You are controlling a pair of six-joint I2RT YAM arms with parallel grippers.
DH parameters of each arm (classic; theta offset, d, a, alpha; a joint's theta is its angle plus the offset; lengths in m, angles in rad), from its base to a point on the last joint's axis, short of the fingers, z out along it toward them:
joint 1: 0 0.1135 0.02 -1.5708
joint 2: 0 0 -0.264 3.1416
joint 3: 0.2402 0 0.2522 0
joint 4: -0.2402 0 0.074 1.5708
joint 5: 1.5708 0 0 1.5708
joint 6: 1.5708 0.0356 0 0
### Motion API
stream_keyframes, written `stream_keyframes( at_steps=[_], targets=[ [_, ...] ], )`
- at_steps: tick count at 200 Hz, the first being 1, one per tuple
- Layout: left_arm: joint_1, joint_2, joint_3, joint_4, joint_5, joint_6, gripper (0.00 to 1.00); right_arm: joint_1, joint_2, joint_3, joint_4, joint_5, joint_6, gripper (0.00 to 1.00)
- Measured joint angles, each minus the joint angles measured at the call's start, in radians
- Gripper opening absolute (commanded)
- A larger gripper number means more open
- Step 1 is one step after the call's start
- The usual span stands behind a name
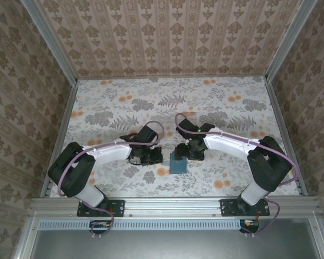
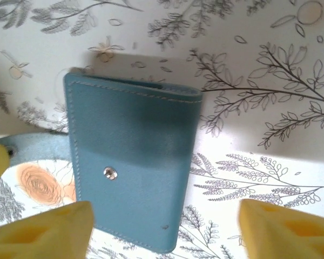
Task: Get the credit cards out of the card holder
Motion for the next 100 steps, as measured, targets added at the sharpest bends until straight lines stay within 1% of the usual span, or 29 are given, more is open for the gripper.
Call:
stream_keyframes(
  at_steps=[18, 37, 100],
  targets=[
    [0.009, -0.002, -0.03, 0.036, 0.02, -0.006, 0.03, 0.025, 0.013, 0.04, -0.022, 0.024, 0.005, 0.92],
    [0.022, -0.002, -0.061, 0.073, 0.042, -0.017, 0.03, 0.045, 0.049, 0.078, -0.04, 0.049, 0.004, 0.95],
    [0.046, -0.002, -0.114, 0.158, 0.095, -0.028, 0.04, 0.095, 0.193, 0.142, -0.077, 0.093, 0.029, 0.96]
  ],
)
